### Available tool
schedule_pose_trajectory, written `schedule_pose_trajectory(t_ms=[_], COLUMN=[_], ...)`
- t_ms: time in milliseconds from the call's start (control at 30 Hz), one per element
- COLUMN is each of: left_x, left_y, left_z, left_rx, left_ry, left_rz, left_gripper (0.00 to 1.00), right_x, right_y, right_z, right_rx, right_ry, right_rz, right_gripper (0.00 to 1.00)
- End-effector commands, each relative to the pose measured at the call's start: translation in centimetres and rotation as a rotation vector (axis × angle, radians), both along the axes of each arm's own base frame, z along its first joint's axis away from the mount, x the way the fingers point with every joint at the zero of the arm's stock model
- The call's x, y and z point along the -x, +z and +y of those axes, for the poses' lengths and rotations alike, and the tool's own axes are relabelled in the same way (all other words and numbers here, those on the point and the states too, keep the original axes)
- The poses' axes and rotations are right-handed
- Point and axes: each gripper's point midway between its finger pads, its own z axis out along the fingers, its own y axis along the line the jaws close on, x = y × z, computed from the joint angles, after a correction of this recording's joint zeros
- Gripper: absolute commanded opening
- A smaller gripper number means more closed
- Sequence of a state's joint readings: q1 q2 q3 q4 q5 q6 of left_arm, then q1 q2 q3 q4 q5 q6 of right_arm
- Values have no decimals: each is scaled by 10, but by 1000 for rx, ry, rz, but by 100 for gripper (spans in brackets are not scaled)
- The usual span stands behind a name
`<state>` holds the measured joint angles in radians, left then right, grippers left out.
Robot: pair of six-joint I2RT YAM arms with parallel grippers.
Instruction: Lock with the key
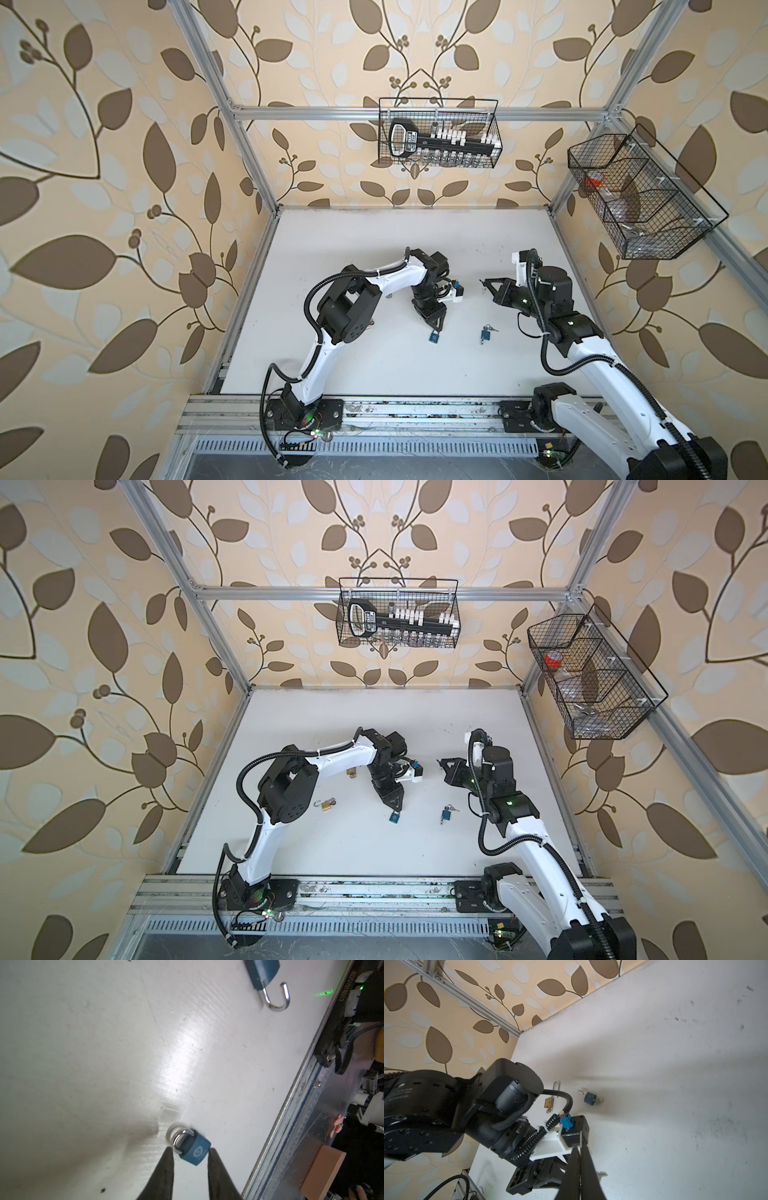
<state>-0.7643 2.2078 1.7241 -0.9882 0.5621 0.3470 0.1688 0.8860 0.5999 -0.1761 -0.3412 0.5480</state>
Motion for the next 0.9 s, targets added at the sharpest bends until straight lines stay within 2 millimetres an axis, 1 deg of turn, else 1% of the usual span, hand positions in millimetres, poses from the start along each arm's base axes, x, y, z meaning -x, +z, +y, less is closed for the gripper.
schedule_pose_trajectory(t_ms=[0,33,67,133,200,267,333,433,533,567,600,667,867], left_x=[-15,-20,-26,-38,-53,-66,-75,-79,-78,-77,-76,-73,-73], left_y=[46,58,66,87,105,121,131,139,139,135,132,139,140], left_z=[-4,-3,-1,8,24,45,67,94,112,116,118,122,129], left_rx=[123,161,185,248,298,333,344,353,341,333,324,340,327], left_ry=[70,101,131,216,319,439,544,654,717,727,733,743,773], left_rz=[-58,-81,-98,-151,-200,-261,-311,-365,-386,-382,-377,-396,-419], left_gripper=[33,37,39,44,47,48,51,54,55,55,55,55,57], right_x=[13,18,23,35,50,65,78,96,112,115,117,114,107], right_y=[-7,-10,-14,-26,-39,-53,-71,-94,-114,-118,-122,-125,-134], right_z=[7,16,24,44,60,78,91,107,110,110,110,109,110], right_rx=[71,93,110,147,179,191,177,174,240,263,281,307,314], right_ry=[-1,15,29,81,129,205,294,429,535,567,582,594,620], right_rz=[13,20,30,59,87,128,203,305,427,457,476,484,514], right_gripper=[0,0,0,0,0,0,0,0,0,0,0,0,0])
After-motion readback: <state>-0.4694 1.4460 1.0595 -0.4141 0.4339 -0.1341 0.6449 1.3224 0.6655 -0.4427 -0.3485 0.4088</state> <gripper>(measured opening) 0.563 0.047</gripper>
